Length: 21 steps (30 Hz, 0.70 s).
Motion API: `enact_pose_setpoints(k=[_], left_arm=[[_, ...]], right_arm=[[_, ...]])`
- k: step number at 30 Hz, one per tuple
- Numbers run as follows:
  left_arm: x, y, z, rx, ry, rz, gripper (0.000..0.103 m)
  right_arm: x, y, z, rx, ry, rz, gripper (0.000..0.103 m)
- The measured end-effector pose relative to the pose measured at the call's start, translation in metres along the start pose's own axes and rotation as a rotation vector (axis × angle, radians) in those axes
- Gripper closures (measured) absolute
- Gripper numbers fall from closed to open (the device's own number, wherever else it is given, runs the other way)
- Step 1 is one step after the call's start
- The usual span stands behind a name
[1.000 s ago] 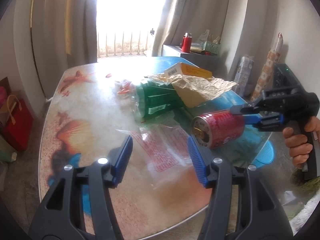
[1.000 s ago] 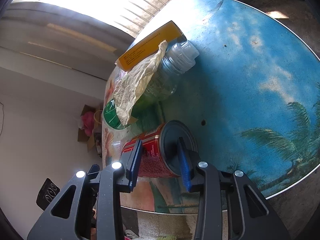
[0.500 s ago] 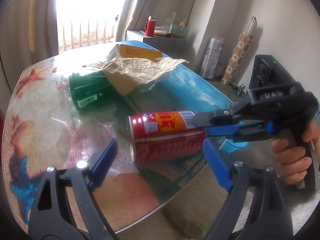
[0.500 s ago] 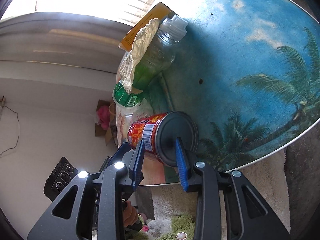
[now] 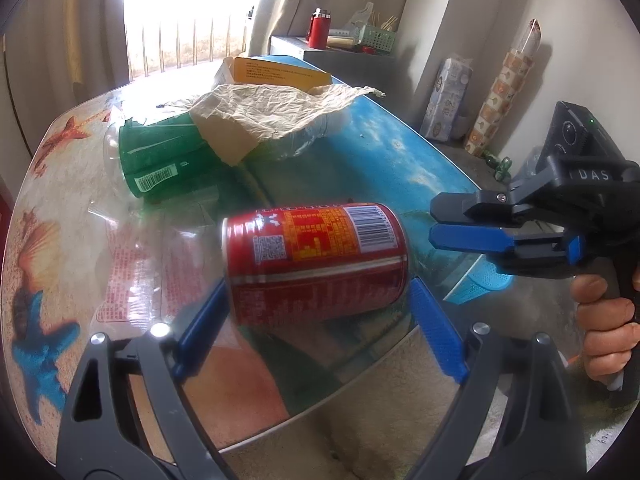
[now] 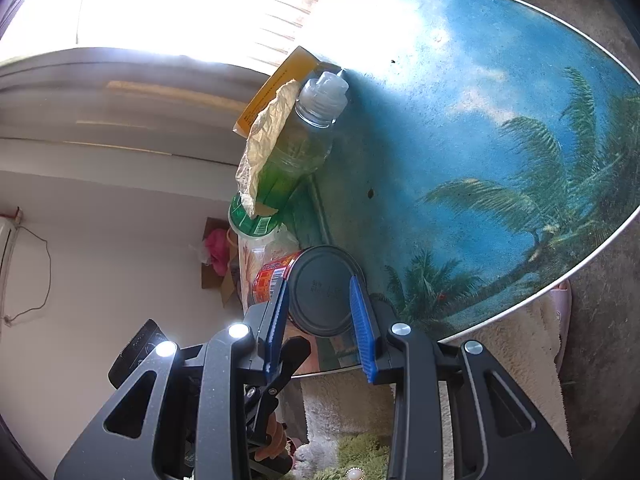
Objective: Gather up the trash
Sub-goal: 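Close the right tool on the red soda can end and lift it, then hold the red soda can in the left tool while the right tool moves away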
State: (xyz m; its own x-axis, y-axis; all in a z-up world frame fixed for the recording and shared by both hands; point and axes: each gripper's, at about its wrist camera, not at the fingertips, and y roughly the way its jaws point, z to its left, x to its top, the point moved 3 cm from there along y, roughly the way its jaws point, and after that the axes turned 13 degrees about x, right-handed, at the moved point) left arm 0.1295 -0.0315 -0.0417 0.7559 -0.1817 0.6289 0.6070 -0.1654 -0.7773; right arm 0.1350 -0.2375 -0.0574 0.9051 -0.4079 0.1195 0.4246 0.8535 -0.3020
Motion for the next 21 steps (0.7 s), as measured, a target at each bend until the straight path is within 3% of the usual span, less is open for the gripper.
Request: enact_pose_setpoints(k=[8,15,21], left_arm=[[0.016,0.007,-0.007,0.062,-0.058,-0.005,0.013],[0.025,0.019,-0.015,0.164,-0.015,-0.036,0.013],[0.029,0.024,-0.016,0.179,-0.003,-0.031,0.016]], right_arm=[[0.001,-0.001,-0.004,0.015,0.005,-0.012,0.071],[0.001,-0.02,-0.009,0.019,0.013,-0.045,0.071],[0.0,-0.032,-0.012,0.018,0.014,-0.06,0.071]])
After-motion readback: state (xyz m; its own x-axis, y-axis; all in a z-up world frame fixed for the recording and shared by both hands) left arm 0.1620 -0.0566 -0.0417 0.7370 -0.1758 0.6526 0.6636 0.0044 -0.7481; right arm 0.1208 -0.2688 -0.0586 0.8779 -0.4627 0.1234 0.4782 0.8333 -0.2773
